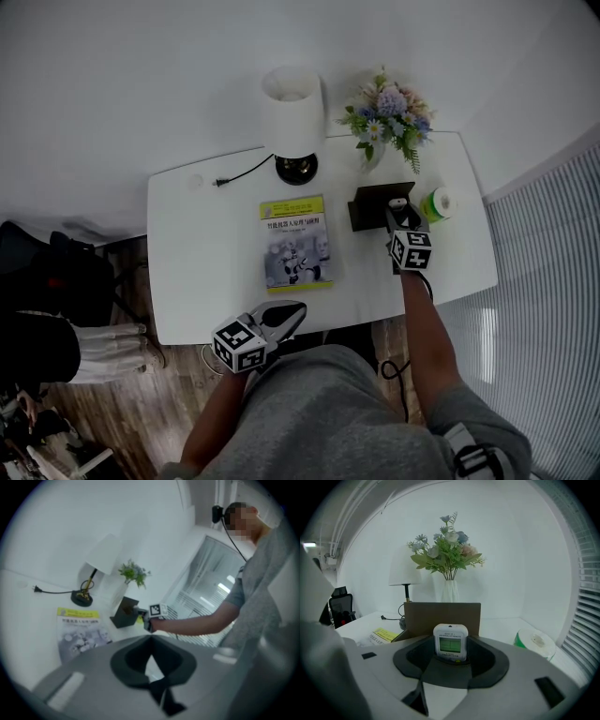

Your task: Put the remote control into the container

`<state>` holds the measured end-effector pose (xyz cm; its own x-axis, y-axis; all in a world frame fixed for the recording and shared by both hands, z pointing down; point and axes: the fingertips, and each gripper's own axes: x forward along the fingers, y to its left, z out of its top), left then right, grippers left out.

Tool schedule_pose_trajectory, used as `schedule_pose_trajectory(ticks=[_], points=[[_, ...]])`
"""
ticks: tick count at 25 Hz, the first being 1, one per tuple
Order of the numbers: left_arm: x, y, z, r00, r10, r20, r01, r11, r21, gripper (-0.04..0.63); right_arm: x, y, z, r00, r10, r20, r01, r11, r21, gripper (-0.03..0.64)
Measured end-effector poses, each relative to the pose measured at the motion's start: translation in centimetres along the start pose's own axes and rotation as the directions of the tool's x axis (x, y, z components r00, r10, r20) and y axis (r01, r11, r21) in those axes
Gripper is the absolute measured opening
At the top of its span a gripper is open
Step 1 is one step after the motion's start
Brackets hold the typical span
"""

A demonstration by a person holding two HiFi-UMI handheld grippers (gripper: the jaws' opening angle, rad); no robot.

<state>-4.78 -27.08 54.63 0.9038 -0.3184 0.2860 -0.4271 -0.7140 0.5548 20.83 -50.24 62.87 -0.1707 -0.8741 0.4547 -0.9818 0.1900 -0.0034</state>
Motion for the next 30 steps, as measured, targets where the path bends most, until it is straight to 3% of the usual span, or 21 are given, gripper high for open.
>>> schedule_pose_trajectory(ticks=[3,12,15,18,20,23,25,26,30], points=[[0.4,-0.1,0.1,1.000,-0.007,-0.003,0.007,1.000,0.000,-0.005,-0.3,0.0,0.4,1.000,0.016,-0.001,-0.016,1.000,-0.013,0.221],[1.3,0.0,1.2,1.000,-0.017,0.023,0.017,1.000,0.012,-0.005,-4.4,0.6,7.3,0.984,0.072,0.164,-0.065,0.997,-0.049,0.221],[1.3,0.1,1.6,0.999,-0.015,0.031,0.015,1.000,0.021,-0.005,-5.8,2.9,8.5,0.974,0.146,0.176,-0.135,0.988,-0.075,0.221],[1.3,0.3,1.8,0.999,-0.013,0.038,0.012,0.999,0.033,-0.005,-7.1,6.5,8.6,0.944,0.293,0.150,-0.283,0.956,-0.081,0.212],[1.3,0.3,1.8,0.999,-0.011,0.043,0.010,0.999,0.036,-0.005,-8.4,10.5,7.7,0.894,0.439,0.092,-0.430,0.896,-0.108,0.198],[1.0,0.2,1.8,0.999,-0.009,0.050,0.007,0.999,0.037,-0.005,-11.8,17.6,4.7,0.746,0.663,-0.062,-0.662,0.729,-0.174,0.150],[0.7,0.2,1.7,0.998,-0.005,0.057,0.003,0.999,0.038,-0.005,-13.8,21.0,2.3,0.659,0.733,-0.171,-0.751,0.627,-0.208,0.088],[0.6,0.3,1.6,0.998,-0.002,0.059,0.000,0.999,0.039,-0.005,-14.4,22.1,1.2,0.633,0.743,-0.216,-0.773,0.594,-0.222,0.030],[-0.3,0.8,1.5,0.998,0.016,0.067,-0.019,0.999,0.038,-0.005,-16.1,25.3,-0.2,0.550,0.804,-0.229,-0.835,0.528,-0.152,0.017]])
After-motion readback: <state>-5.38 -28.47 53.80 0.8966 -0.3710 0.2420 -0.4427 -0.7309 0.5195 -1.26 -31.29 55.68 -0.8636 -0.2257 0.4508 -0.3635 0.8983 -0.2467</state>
